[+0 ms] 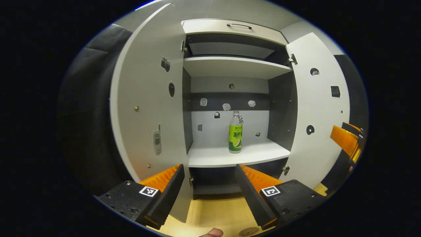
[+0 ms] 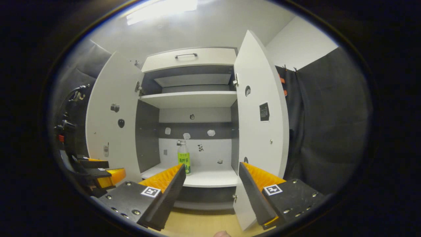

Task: Grasp the bottle in the cabinet with the left hand and place it on the coaster, then close the right door with the right hand and the left door with the left hand.

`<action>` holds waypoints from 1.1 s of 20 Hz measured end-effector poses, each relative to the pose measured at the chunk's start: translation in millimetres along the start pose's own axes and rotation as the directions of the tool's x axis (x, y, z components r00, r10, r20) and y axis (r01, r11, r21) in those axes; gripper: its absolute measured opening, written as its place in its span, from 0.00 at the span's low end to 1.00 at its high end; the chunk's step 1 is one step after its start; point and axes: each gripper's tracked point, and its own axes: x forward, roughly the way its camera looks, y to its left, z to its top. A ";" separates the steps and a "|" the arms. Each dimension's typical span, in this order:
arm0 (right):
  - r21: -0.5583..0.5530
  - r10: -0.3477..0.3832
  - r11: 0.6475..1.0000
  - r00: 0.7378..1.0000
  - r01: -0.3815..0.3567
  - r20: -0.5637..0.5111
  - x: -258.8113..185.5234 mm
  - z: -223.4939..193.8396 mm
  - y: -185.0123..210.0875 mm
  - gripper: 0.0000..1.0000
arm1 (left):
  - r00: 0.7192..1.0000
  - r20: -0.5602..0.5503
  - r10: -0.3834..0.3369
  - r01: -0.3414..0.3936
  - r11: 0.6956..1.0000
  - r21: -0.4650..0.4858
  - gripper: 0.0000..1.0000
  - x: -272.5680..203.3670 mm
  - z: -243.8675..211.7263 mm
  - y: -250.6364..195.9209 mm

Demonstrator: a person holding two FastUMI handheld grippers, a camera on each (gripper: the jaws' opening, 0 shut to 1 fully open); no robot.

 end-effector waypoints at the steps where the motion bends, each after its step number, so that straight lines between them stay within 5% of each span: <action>1: 0.002 -0.007 1.000 1.000 0.007 -0.005 2.7 -0.3 -2.6 0.98 | 1.000 -0.004 -0.009 0.009 1.000 -0.010 0.98 7.0 0.6 -3.7; 22: -0.060 -0.070 0.996 0.997 0.067 -0.044 15.1 -23.6 -6.9 0.98 | 0.987 0.020 -0.156 0.157 0.988 -0.011 0.98 226.5 10.1 -64.0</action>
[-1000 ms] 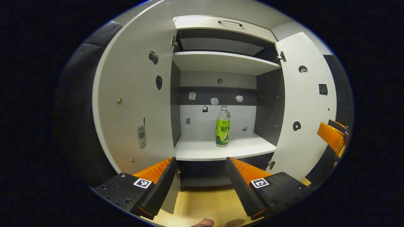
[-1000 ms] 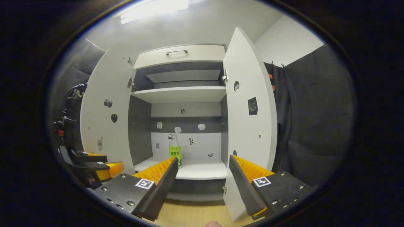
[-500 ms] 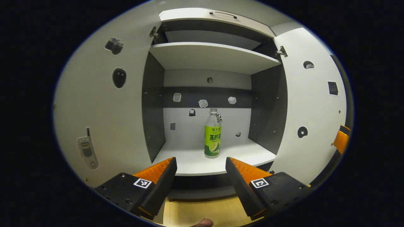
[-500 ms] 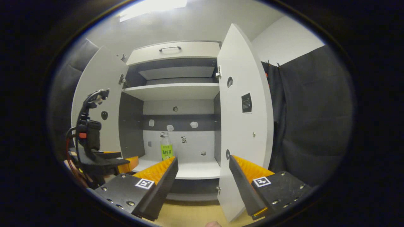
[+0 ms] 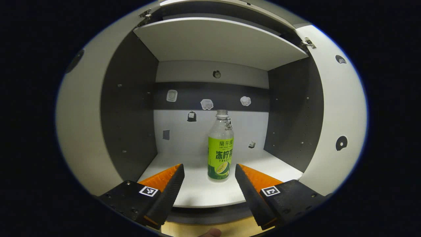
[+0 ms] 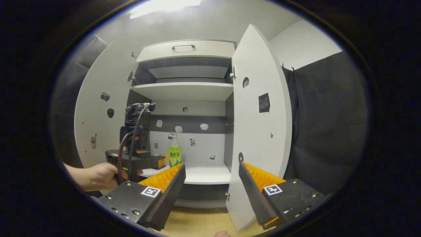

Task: Grasp the bottle in the cabinet with the left hand and place it on the coaster, then close the right door with the right hand and the left door with the left hand.

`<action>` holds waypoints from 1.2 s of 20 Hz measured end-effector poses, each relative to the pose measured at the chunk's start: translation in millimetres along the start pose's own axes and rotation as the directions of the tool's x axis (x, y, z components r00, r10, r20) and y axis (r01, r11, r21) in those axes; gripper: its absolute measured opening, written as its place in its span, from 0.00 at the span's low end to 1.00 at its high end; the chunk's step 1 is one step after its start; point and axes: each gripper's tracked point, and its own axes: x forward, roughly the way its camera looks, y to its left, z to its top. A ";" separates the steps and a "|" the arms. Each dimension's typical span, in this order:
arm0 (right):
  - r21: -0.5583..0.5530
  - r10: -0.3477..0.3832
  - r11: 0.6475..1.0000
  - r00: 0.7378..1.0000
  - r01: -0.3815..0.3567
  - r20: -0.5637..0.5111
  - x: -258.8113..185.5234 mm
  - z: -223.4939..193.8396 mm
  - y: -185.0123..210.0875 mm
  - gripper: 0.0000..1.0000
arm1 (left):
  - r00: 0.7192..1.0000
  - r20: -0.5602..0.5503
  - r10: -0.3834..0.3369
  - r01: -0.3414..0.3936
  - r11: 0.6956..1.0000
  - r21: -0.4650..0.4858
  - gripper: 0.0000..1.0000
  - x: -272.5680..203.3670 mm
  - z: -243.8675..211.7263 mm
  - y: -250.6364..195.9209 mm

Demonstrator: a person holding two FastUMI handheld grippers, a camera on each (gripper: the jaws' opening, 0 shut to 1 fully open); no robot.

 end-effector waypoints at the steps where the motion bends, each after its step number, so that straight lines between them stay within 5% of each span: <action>1: -0.001 0.000 1.000 1.000 0.000 -0.010 0.4 -2.8 0.5 0.98 | 1.000 0.000 -0.004 0.004 1.000 -0.002 0.98 10.1 0.2 -1.2; 16: -0.034 -0.020 0.999 1.000 0.019 -0.006 -12.2 -3.7 -15.4 0.98 | 1.000 -0.025 -0.012 0.012 1.000 -0.007 0.98 104.2 5.4 -12.1; 20: -0.019 -0.022 1.000 1.000 0.022 -0.001 -20.1 -2.2 -22.5 0.98 | 0.998 -0.030 -0.046 0.046 0.999 0.022 0.82 102.1 3.1 -19.0; 24: -0.005 -0.010 1.000 1.000 0.010 0.007 -30.5 2.4 -25.9 0.98 | 0.998 -0.025 -0.052 0.052 0.999 0.013 0.81 80.9 8.5 -24.4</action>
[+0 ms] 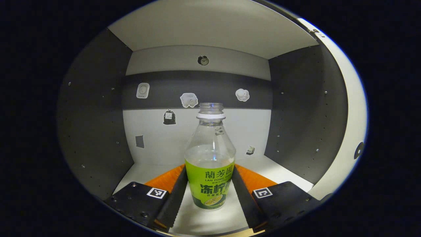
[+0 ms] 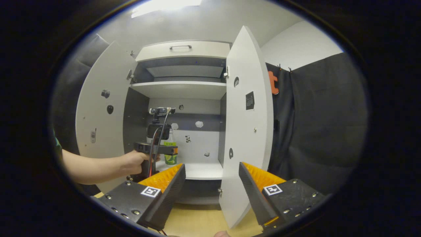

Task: Grasp the bottle in the cabinet with the left hand and place it on the coaster, then close the right door with the right hand and the left door with the left hand.

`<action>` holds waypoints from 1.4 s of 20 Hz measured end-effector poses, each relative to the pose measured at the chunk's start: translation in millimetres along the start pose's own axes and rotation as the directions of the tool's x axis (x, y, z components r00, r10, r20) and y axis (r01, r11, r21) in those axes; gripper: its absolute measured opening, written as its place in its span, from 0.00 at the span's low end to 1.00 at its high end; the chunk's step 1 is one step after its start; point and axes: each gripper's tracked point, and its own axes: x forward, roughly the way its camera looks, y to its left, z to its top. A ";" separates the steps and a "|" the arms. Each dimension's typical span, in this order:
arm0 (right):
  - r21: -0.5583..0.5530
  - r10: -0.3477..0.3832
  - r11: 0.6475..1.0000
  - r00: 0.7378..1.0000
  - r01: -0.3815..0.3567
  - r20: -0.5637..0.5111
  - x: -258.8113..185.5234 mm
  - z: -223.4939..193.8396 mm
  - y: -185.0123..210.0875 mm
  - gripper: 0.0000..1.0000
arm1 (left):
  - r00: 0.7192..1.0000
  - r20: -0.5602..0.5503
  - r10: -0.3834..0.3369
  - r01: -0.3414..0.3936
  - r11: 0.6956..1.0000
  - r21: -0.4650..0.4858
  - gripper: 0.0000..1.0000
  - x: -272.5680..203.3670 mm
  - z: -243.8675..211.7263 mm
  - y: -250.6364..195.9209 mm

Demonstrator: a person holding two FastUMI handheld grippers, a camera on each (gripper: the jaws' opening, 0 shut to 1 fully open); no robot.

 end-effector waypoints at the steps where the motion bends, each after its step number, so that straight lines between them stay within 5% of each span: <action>1: 0.000 0.003 1.000 1.000 -0.003 0.002 -2.5 1.2 -0.5 0.98 | 1.000 0.013 -0.004 0.004 1.000 0.000 0.81 -8.3 4.6 -2.2; 17: 0.078 0.058 0.995 0.998 -0.059 0.016 -39.0 11.7 -2.2 0.98 | 0.994 0.109 -0.028 0.034 0.998 -0.058 0.80 -202.7 23.1 -15.9; 28: 0.047 0.135 0.990 0.991 -0.135 0.001 -50.3 7.9 23.8 0.98 | 0.998 0.035 -0.057 0.060 0.993 -0.098 0.80 -278.3 -57.6 -21.7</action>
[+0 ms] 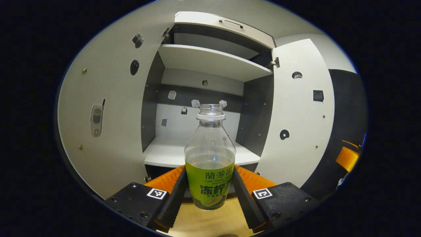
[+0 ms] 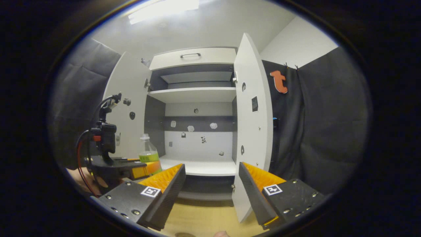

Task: Grasp the bottle in the cabinet with the left hand and place it on the coaster, then close the right door with the right hand and the left door with the left hand.

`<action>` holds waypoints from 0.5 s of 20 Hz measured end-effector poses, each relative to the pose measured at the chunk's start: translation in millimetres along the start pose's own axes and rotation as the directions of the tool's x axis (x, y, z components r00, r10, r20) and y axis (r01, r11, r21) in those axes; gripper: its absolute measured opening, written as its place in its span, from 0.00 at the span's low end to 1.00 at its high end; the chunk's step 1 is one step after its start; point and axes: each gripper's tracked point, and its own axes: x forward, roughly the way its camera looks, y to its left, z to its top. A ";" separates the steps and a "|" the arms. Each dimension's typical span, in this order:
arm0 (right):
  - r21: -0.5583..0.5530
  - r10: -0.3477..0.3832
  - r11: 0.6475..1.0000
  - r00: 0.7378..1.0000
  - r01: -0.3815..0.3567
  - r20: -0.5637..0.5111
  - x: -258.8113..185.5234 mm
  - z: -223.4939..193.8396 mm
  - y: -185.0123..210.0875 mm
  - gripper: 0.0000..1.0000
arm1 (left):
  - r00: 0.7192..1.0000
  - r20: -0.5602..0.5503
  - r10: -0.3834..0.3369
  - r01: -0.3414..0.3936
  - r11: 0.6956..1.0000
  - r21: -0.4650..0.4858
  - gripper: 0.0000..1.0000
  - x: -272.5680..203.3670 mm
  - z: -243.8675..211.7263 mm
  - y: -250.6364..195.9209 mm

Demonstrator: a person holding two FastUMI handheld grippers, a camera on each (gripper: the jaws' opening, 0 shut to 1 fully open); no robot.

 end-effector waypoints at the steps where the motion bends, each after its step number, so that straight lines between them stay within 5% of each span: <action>1: -0.003 0.001 1.000 1.000 -0.001 -0.007 -0.6 -2.0 1.8 0.98 | 1.000 -0.005 0.005 -0.005 1.000 0.014 0.81 -4.2 -9.1 1.7; 10: 0.039 0.014 0.999 1.000 -0.013 -0.019 -3.2 2.2 10.7 0.98 | 0.995 -0.081 -0.059 0.059 0.998 -0.001 0.80 -44.5 -102.8 -18.4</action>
